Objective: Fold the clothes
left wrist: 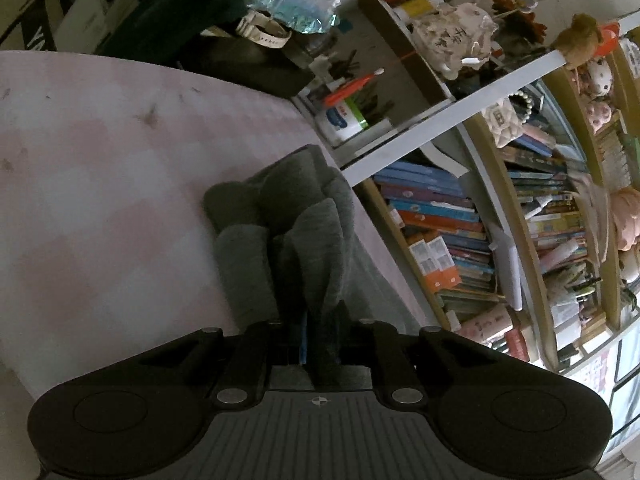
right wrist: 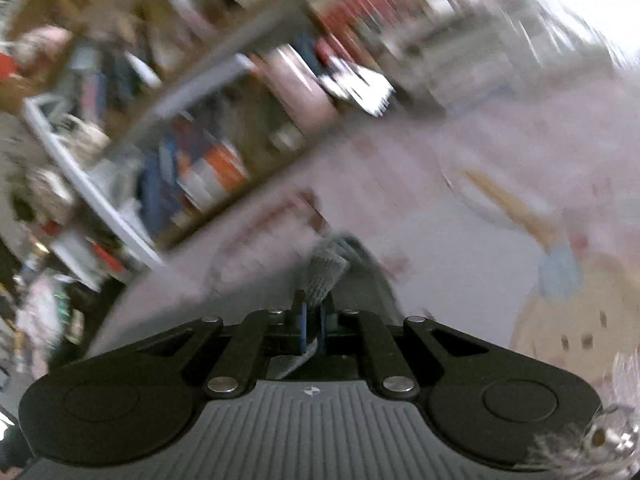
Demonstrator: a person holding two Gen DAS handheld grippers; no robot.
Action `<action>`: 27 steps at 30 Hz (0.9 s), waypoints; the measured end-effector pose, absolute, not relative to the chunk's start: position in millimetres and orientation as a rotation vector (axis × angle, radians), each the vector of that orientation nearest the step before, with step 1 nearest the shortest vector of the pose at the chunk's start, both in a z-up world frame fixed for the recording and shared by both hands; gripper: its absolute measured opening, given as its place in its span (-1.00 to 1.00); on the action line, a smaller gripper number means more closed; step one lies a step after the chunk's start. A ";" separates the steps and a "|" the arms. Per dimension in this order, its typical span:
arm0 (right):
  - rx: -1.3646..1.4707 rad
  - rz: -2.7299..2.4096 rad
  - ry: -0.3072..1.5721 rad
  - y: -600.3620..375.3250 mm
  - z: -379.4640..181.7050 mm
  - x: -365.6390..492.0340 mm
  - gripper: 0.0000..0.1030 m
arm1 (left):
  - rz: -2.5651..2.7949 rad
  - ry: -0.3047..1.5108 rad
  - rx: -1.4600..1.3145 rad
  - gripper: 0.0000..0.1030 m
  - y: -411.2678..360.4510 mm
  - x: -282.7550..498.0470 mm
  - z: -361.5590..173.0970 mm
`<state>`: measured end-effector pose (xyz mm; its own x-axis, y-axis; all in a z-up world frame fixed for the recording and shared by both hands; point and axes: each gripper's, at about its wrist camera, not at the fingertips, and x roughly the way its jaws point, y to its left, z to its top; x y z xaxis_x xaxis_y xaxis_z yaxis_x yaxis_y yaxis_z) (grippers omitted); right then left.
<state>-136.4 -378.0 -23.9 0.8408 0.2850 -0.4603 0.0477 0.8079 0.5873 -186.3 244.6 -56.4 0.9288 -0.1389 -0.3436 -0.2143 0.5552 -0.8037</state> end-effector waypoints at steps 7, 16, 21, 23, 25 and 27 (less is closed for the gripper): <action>0.664 0.140 0.558 -381.5 -40.6 -139.3 -0.79 | 0.051 0.396 -0.937 -0.61 238.2 -173.0 -47.5; 0.531 0.130 0.544 -371.5 -36.1 -144.3 -0.77 | -0.040 0.240 -0.665 -0.90 214.8 -182.0 10.2; 0.477 0.122 0.539 -365.9 -34.1 -144.8 -0.75 | 0.067 0.374 -0.816 -0.89 239.0 -192.1 -16.7; 0.475 0.125 0.543 -366.6 -33.8 -144.3 -0.75 | 0.089 0.424 -0.877 -0.89 244.3 -191.3 -36.9; 0.471 0.125 0.547 -366.6 -33.2 -144.0 -0.75 | 0.094 0.448 -0.911 -0.88 245.8 -190.2 -49.1; 0.467 0.123 0.547 -366.0 -32.6 -144.0 -0.75 | 0.095 0.452 -0.907 -0.87 244.9 -188.2 -49.1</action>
<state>-144.0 -366.0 -32.6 0.8496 0.2342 -0.4726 0.0102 0.8885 0.4587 -188.2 244.9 -49.1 0.9021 -0.1088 -0.4176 -0.2672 0.6190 -0.7385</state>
